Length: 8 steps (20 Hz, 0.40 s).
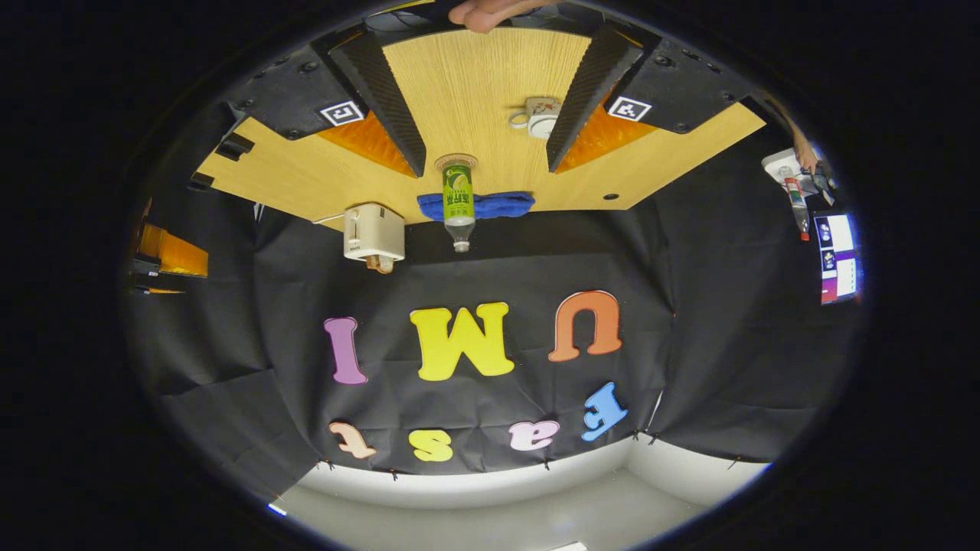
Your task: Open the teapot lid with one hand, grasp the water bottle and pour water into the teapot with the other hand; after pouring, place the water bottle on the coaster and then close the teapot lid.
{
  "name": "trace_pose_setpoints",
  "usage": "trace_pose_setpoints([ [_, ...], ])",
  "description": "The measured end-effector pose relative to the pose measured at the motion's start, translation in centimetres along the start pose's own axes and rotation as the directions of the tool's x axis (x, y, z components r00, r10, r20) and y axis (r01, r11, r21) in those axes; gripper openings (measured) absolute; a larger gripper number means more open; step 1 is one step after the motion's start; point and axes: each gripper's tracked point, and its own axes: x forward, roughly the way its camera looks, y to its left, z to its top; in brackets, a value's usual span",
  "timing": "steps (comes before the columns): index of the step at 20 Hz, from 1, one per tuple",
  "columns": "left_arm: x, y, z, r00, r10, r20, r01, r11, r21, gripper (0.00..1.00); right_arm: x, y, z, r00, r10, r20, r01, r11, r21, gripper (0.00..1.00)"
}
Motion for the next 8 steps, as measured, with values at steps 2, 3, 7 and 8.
trace_pose_setpoints([
  [2, 0.2, 1.2, 0.2, 0.999, 0.041, 0.022, -0.04, 0.999, -0.036, 0.99, 0.1, -0.2, 0.3, 1.0, -0.002, 0.02, 0.002, 1.0, 0.017, 0.95],
  [3, 0.6, 1.2, -0.1, 0.999, 0.036, 0.018, -0.036, 0.998, -0.051, 0.99, 0.3, -0.8, 0.5, 0.999, -0.018, 0.034, 0.017, 1.0, 0.022, 0.95],
  [7, 1.3, 2.6, -0.4, 0.998, 0.065, 0.022, -0.064, 0.996, -0.062, 0.99, 1.2, -1.5, -0.5, 0.999, -0.044, 0.017, 0.043, 0.998, 0.036, 0.95],
  [8, 1.4, 2.8, -0.7, 0.997, 0.07, 0.019, -0.068, 0.995, -0.066, 0.99, 1.5, -1.7, -0.9, 0.999, -0.046, 0.002, 0.046, 0.998, 0.04, 0.97],
])
